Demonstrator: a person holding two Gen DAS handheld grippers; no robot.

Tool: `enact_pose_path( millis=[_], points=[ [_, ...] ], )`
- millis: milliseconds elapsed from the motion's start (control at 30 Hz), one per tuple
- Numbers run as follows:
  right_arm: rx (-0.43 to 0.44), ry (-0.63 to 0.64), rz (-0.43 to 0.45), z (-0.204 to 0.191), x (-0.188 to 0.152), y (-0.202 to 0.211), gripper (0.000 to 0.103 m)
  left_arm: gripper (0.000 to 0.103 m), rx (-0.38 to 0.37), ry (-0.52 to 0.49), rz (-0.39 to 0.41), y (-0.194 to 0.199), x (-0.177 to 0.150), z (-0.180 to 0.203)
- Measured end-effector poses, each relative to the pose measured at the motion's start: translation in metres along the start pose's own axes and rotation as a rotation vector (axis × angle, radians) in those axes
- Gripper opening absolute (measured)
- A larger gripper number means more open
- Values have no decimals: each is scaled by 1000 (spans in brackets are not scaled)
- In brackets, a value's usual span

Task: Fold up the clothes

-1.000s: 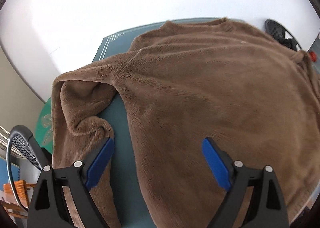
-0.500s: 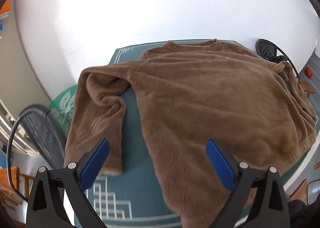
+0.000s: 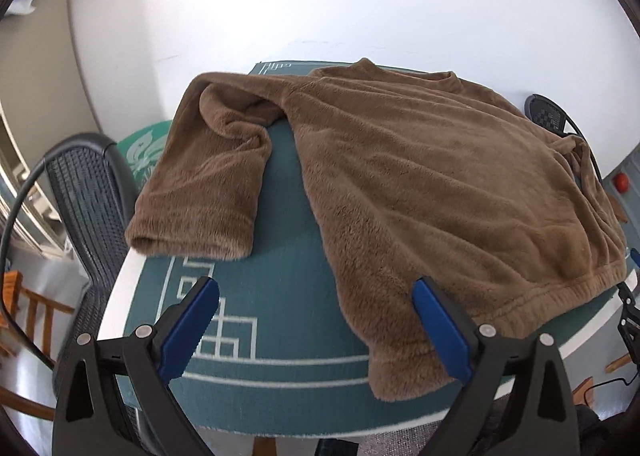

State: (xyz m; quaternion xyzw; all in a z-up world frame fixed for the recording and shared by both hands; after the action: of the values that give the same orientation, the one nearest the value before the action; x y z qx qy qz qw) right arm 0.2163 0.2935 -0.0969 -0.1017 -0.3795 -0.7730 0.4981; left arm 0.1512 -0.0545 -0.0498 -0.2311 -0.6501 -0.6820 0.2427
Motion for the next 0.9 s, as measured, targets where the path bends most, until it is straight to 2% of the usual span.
enact_pose_path(
  millis=[167,200,233,300,400,533,667,800,900],
  points=[
    [65,-77,7,6,8,-10,46,99,-7,23,-14,-5,-9,-2],
    [79,-106,10,10,10,-11,43,99,-7,26,-11,-5,-10,-2],
    [93,-142,12,16,12,-11,32,99,-9,31,-4,-4,-12,-2],
    [125,-252,13,32,18,-13,28,99,-32,50,36,2,-14,-3],
    [203,-472,14,66,27,-27,27,99,-80,47,93,14,-20,-2],
    [231,-614,-2,87,33,-46,27,99,-113,-2,147,27,-29,0],
    [261,-656,-9,89,36,-56,27,99,-122,-47,137,29,-40,15],
    [272,-670,1,92,35,-55,27,99,-70,-131,125,14,-45,42],
    [276,-668,18,92,33,-49,27,99,35,-157,137,3,-37,56]
  ],
)
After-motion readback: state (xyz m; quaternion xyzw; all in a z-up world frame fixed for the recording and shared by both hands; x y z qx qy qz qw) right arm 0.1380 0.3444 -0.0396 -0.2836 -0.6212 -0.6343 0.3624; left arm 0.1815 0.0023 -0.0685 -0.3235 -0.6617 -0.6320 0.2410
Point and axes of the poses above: each gripper's, at about its wrist camera, not at the fingertips, and y roughly against the way its jaws point, z to its right, x to its top, the point moved 5 cm from there along -y, roughly the way its jaws point, and after that the axes turned 3 degrees about -z, right-handed, at the moved point
